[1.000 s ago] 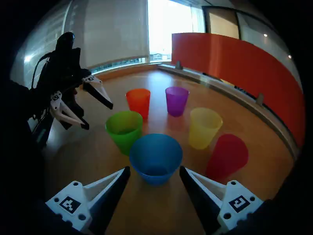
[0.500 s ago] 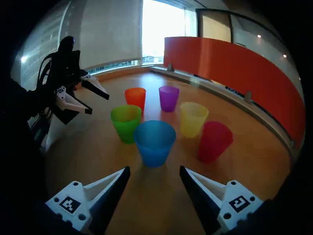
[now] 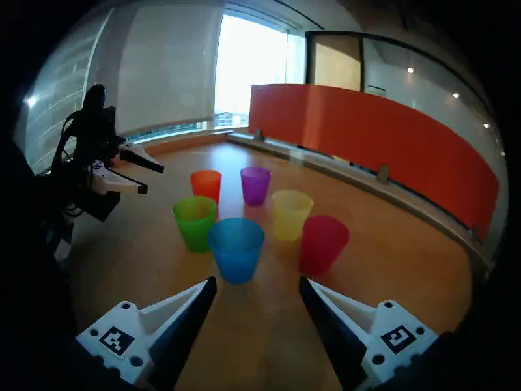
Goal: Pour water
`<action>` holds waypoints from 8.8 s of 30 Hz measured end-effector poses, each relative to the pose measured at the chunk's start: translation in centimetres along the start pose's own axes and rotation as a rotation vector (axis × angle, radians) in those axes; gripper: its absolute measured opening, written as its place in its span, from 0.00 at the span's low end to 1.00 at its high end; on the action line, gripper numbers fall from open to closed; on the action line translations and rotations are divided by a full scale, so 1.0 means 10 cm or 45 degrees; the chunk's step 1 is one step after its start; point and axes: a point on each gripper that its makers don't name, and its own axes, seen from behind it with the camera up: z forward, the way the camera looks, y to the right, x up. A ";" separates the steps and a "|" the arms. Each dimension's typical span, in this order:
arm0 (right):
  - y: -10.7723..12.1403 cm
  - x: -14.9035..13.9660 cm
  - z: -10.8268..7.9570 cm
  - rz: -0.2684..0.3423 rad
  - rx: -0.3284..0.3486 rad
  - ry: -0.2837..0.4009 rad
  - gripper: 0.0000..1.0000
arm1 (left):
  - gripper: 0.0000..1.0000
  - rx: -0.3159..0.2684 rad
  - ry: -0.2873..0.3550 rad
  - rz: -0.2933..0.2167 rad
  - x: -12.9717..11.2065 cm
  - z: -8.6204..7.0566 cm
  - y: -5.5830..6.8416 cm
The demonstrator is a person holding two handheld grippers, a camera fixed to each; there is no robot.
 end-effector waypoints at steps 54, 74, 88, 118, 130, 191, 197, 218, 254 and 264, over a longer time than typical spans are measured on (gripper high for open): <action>1.19 0.74 -0.76 0.337 -0.898 0.596 0.98 | 0.98 0.678 0.458 -0.188 0.70 -0.61 -0.80; 1.22 0.66 -0.75 0.323 -0.940 0.557 0.98 | 0.98 0.759 0.478 -0.188 0.68 -0.61 -0.88; 1.37 0.62 -0.92 0.340 -1.005 0.530 0.98 | 0.98 0.791 0.472 -0.169 0.43 -0.60 -1.00; 1.30 0.62 -0.89 0.313 -1.039 0.475 0.98 | 0.98 0.804 0.479 -0.162 0.14 -0.53 -1.23; 1.29 0.67 -0.87 0.306 -1.034 0.478 0.98 | 0.98 0.798 0.461 -0.190 0.07 -0.48 -1.26; 1.23 0.35 -0.70 0.287 -0.991 0.621 0.99 | 0.98 0.801 0.436 -0.194 0.03 -0.45 -1.29; 1.24 0.31 -0.67 0.325 -0.968 0.636 0.99 | 0.98 0.801 0.436 -0.194 0.03 -0.45 -1.29; 1.19 0.21 -0.51 0.318 -0.947 0.601 0.99 | 0.98 0.800 0.436 -0.194 0.03 -0.45 -1.29; 1.22 0.12 -0.48 0.317 -0.948 0.574 0.99 | 0.98 0.801 0.436 -0.194 0.03 -0.45 -1.29; 1.23 0.12 -0.48 0.319 -0.947 0.570 0.99 | 0.98 0.801 0.436 -0.194 0.03 -0.45 -1.29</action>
